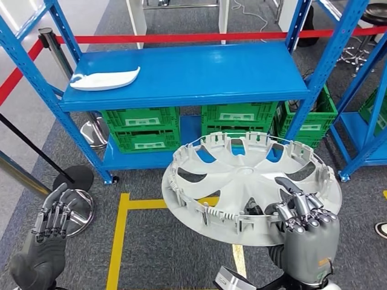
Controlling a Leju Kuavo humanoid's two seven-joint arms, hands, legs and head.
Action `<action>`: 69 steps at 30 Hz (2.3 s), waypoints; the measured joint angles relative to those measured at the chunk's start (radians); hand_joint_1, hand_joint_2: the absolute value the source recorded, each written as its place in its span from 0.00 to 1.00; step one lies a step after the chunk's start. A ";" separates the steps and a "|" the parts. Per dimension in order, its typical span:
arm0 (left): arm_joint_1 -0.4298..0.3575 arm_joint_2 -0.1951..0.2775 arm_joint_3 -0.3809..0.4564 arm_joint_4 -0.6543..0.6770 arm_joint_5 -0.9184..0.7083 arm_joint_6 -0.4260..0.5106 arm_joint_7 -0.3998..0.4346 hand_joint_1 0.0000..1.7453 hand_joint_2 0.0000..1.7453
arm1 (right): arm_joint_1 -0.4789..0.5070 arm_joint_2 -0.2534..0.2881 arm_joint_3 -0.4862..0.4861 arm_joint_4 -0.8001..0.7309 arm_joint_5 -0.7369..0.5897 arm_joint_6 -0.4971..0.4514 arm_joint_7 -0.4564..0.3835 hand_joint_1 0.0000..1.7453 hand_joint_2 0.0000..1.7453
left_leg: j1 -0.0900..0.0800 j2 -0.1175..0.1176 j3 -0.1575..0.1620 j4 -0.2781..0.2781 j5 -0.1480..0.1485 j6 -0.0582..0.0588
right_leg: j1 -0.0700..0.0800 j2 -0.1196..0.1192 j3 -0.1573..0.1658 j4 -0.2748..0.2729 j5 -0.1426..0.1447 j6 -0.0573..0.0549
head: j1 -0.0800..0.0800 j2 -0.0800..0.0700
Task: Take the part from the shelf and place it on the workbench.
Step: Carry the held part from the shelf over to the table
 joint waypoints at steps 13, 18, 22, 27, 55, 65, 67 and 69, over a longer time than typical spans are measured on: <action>-0.007 0.006 -0.003 0.000 0.000 0.001 0.000 0.00 0.00 | -0.001 -0.001 0.000 0.000 -0.001 0.000 0.002 1.00 1.00 | -0.001 0.002 0.179 -0.200 0.056 0.050 | 0.005 0.002 -0.118 0.065 0.034 0.046 | 0.003 0.000; -0.008 0.007 -0.011 0.000 0.001 0.002 0.000 0.00 0.00 | -0.001 -0.004 0.001 0.001 -0.001 0.000 0.002 1.00 1.00 | -0.002 0.006 0.117 -0.193 0.102 0.059 | 0.000 0.004 -0.166 0.304 -0.099 0.063 | 0.008 0.000; -0.008 0.008 -0.012 0.000 0.001 0.006 0.000 0.00 0.00 | -0.003 -0.008 0.001 0.002 -0.001 0.000 0.005 1.00 1.00 | -0.004 0.005 0.073 -0.166 0.123 0.046 | -0.002 0.005 0.007 0.083 -0.030 0.059 | 0.009 0.000; -0.006 0.008 -0.013 0.000 0.002 0.008 -0.001 0.00 0.00 | -0.003 -0.010 0.001 0.001 -0.001 0.000 0.008 1.00 1.00 | -0.005 0.004 0.048 -0.143 0.130 0.019 | -0.001 0.005 0.026 0.005 -0.028 0.024 | 0.009 0.000; -0.002 0.012 -0.012 0.000 0.000 0.008 -0.012 0.00 0.00 | -0.008 -0.025 0.006 0.002 -0.045 0.001 0.011 1.00 1.00 | -0.009 0.002 0.108 -0.163 0.096 0.042 | 0.003 0.006 0.002 0.023 -0.004 0.036 | 0.009 0.000; 0.001 0.013 -0.012 -0.001 -0.001 0.006 -0.013 0.00 0.00 | -0.009 -0.033 0.009 0.003 -0.079 0.008 -0.008 1.00 1.00 | 0.002 -0.002 0.020 0.086 -0.009 0.006 | -0.003 0.007 -0.022 0.018 0.014 0.003 | -0.002 0.000; 0.001 0.013 -0.013 -0.001 -0.001 0.006 -0.012 0.00 0.00 | -0.010 -0.033 0.010 0.002 -0.079 0.010 -0.009 1.00 1.00 | 0.002 -0.010 0.088 -0.051 0.057 0.015 | -0.002 0.013 -0.024 0.022 0.014 0.006 | -0.002 0.000; 0.002 0.013 -0.013 -0.002 -0.001 0.006 -0.011 0.00 0.00 | -0.012 -0.033 0.011 0.002 -0.080 0.012 -0.010 1.00 1.00 | -0.001 -0.020 0.128 -0.140 0.081 0.024 | 0.000 0.018 -0.032 0.025 0.018 0.016 | -0.001 0.000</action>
